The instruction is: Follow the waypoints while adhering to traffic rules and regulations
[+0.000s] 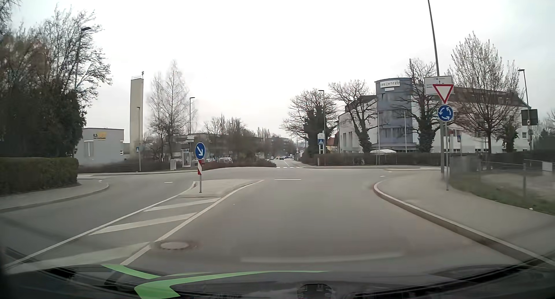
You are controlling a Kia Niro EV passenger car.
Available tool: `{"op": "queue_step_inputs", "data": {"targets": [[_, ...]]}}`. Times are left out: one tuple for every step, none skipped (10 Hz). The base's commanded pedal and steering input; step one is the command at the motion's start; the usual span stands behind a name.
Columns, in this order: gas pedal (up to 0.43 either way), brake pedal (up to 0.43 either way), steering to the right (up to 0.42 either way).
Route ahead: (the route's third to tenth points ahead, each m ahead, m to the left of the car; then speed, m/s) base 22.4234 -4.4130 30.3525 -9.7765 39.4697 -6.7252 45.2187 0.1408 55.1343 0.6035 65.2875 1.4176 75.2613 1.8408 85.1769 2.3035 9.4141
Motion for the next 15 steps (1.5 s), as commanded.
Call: {"op": "queue_step_inputs", "data": {"targets": [[0.000, 0.195, 0.016], [0.000, 0.183, 0.018], [0.000, 0.152, 0.019], [0.000, 0.073, 0.021], [0.000, 0.012, 0.026], [0.000, 0.000, 0.035], [0.000, 0.000, 0.044], [0.000, 0.000, 0.055], [0.000, 0.000, 0.064], [0.000, 0.000, 0.073], [0.000, 0.000, 0.082], [0.000, 0.000, 0.091], [0.000, 0.000, 0.096], [0.000, 0.000, 0.102], [0.000, 0.000, 0.110]]}}
